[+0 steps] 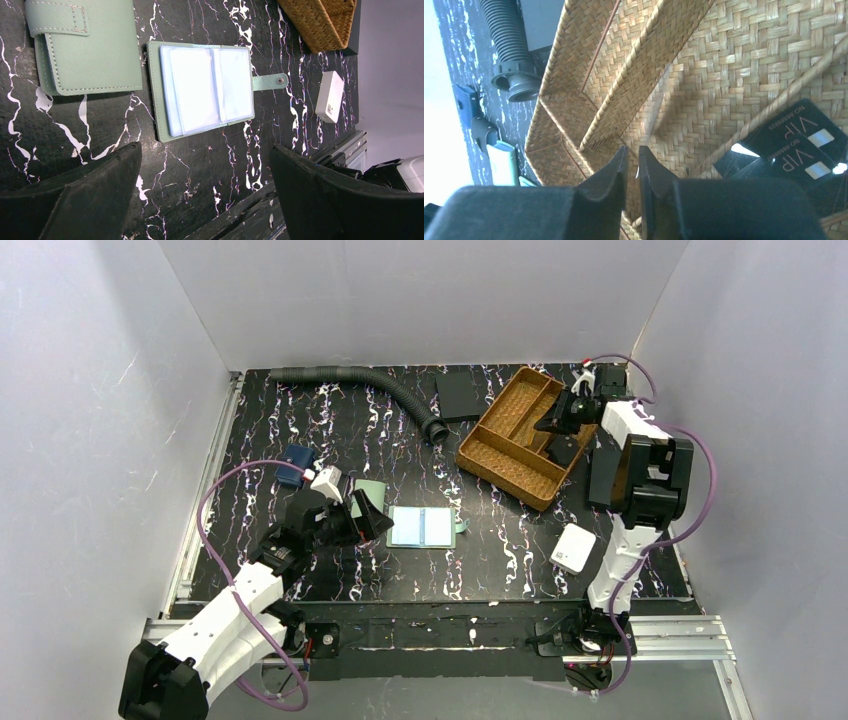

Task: Take the credit cards out of the card holder
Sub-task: Place the credit card in the storage box.

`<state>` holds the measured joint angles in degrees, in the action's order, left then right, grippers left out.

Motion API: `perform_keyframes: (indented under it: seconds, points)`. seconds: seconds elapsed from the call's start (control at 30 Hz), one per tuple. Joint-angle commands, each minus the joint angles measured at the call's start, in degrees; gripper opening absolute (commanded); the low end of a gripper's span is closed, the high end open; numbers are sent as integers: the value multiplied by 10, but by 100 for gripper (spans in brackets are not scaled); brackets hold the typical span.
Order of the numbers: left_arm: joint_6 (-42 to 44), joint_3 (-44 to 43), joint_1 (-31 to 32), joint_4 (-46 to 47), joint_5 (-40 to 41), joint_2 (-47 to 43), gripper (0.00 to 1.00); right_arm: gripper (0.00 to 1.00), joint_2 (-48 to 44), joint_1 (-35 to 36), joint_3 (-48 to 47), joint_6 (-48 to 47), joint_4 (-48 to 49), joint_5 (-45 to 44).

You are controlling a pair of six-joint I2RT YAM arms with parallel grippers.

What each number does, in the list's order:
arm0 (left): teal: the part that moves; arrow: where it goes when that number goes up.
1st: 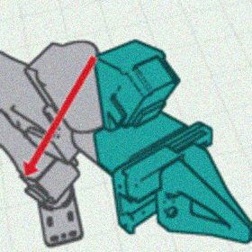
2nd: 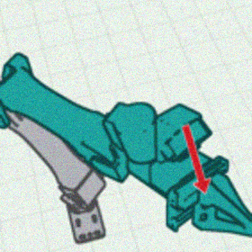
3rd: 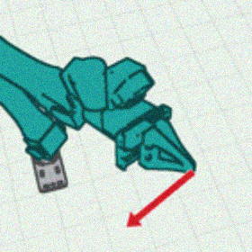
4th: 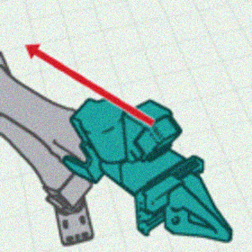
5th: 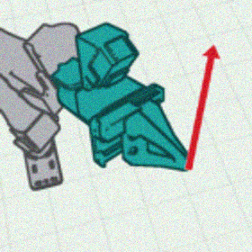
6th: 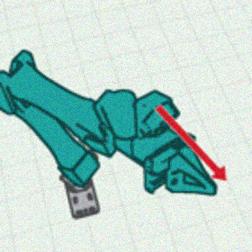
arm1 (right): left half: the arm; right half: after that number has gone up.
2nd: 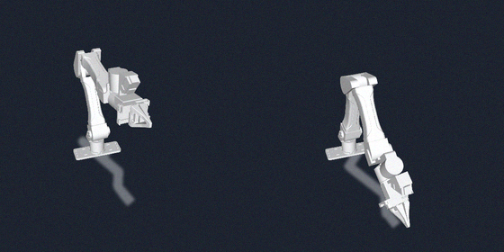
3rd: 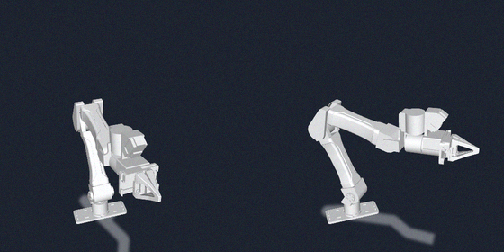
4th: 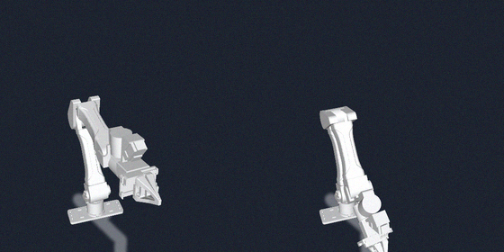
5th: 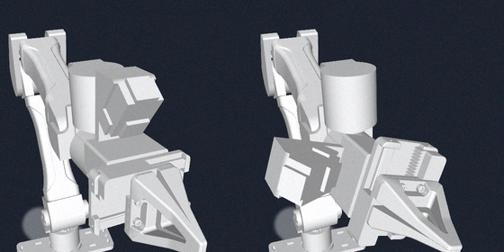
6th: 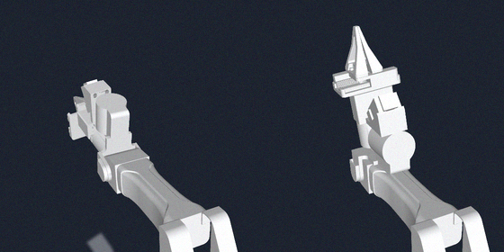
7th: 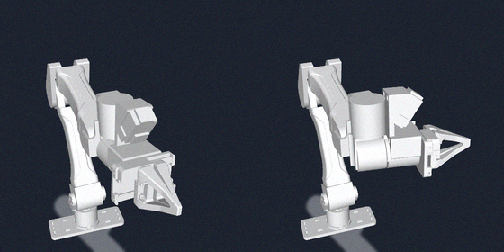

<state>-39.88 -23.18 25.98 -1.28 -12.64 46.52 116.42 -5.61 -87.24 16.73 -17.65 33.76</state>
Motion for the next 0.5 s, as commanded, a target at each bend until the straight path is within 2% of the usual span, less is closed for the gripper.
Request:
perform_keyframes:
  seconds: [0.0,0.1,0.3,0.4,0.47]
  points:
    - [3,-2,-3,8,-3,-5,98,25,22,10,-56,-27,-29,-29]
    - [4,-7,-3,4,-3,-5,98,33,28,17,-84,-49,-55,-50]
    - [8,-10,-3,-11,0,-19,98,36,-14,10,-109,-106,-88,-121]
    - [10,-10,-3,-15,-1,-22,98,38,-53,1,-98,-129,-89,-106]
    - [6,-10,-3,-13,-6,-23,98,41,-80,-1,-89,-161,-97,-62]
